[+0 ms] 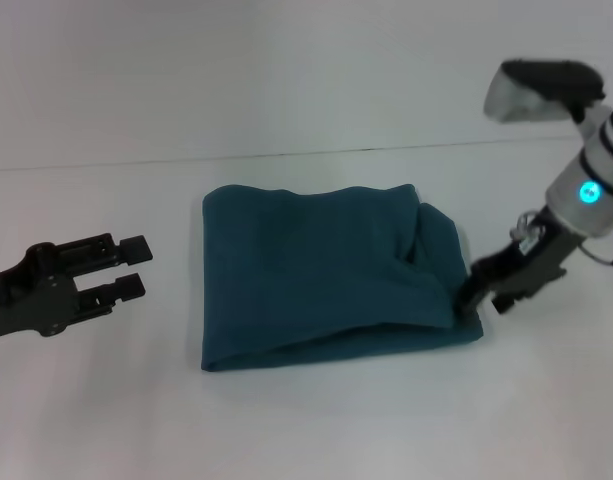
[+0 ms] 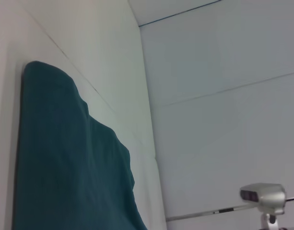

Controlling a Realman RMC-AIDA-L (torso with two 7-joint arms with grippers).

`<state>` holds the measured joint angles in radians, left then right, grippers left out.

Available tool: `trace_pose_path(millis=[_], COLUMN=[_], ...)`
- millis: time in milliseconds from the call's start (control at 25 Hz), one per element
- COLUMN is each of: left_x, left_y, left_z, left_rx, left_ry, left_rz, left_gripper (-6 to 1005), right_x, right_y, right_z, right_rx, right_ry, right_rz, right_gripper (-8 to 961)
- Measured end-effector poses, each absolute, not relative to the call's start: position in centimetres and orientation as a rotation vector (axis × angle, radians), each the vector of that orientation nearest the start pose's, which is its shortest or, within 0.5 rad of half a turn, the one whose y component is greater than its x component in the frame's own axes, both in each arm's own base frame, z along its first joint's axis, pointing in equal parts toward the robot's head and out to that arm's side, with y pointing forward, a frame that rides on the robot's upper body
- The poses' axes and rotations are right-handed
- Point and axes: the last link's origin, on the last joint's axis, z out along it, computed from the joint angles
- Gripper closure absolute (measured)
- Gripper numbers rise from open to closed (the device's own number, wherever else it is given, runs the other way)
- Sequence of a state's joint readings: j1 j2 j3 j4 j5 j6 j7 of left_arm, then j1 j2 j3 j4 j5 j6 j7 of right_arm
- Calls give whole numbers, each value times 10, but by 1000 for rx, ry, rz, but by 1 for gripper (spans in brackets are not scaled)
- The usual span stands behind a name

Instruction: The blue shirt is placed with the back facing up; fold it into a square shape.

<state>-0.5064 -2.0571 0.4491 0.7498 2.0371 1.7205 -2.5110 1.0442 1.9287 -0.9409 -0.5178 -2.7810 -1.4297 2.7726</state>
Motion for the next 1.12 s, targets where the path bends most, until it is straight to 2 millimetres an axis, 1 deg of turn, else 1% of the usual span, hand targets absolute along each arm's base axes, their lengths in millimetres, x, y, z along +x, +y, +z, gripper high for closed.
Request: trace_pose_path(millis=[160,320,400,480,560,640,800,880,1000,1120], left_x=[-273,-273,-272,-271,-271,-270,-270,-270,-271,-271], left_y=[323,323,324,324,325,325,326,326,326,326], left_z=[53,55,55,55,55,55,55,55,55,54], left_rx=[-2096,-2092,-2095,-2098,-2098,-2097,-2097,-2095,-2091,-2090], left_ry=[-2094,-2091,-2088,-2086,-2085,-2085,-2083,-2083,-2083,-2084], left_rz=[-1084,-1101,-1103,-1103,-1103,-1104,-1102,-1103,-1105,-1106], left_gripper=[356,356,356,356,356,356,356,356,356,356], right_x=[201,199,201,203,205,204,192,184,178,184], right_y=[427,428,428,430,433,433,431,428,428,428], right_z=[41,61,65,63,55,41,6,-7,-19,-27], right_rx=[-2253,-2270,-2268,-2257,-2241,-2239,-2286,-2320,-2333,-2292], right_ry=[1664,1701,1725,1741,1759,1782,1807,1806,1789,1762], right_rz=[-345,-184,-104,-38,10,58,121,129,133,46], right_gripper=[340,340,340,340,340,340,340,340,340,339])
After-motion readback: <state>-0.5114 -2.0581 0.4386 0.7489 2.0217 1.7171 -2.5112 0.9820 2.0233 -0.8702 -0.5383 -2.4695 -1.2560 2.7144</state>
